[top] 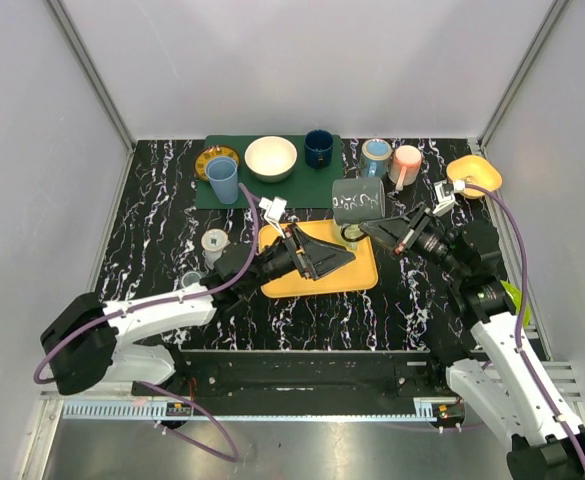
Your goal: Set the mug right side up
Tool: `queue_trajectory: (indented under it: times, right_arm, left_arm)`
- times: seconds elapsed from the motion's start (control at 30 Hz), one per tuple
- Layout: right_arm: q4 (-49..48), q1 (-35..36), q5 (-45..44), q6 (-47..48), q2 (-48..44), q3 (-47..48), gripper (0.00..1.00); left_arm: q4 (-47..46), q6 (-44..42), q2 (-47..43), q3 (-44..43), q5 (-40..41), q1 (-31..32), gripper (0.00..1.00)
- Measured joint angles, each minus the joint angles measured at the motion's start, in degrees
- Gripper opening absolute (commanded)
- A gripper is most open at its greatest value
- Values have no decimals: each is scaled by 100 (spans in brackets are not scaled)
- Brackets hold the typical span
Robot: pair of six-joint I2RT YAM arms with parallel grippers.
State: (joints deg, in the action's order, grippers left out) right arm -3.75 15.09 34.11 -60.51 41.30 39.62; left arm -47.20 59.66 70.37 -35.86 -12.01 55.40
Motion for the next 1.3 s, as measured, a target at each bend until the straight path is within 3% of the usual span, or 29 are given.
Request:
queue_trajectory:
  times: [0.2,0.7,0.77,0.93,1.0,1.13,1.17,1.23,1.3]
  right_arm:
    - [-101,68,136,2,-31,-79,0]
    - [-260,105,245,66,-280,-205,0]
    - [-271,105,247,120,-289,-205,0]
    - [-313,105,254,245,-350,-232,0]
    - [-306,105,249,302,-382,-264,0]
    - [-284,105,240,424,-435,-291,0]
    - [-284,105,245,446,-463,-291,0]
    - [-264,105,229,529,-511,-291,0]
    - [-271,96,195,560,-542,-286,0]
  left_arm:
    - [-162,39,483,-529,2,0,97]
    - [-1115,946,1261,-678,-411,-315,37]
    - [-1189,1056,1263,-680,-463,-319,35]
    - [-1281,1141,1263,-688,-584,-334,51]
    - [-1281,1154,1263,-693,-640,-345,51]
    - [-1217,1211,1263,-721,-734,-374,29]
    - [-1174,1196,1263,-730,-756,-380,14]
    - [-1156,1255,1263,-752,-798,-389,0]
    - [-1174,1290,1263,-796,-848,-402,0]
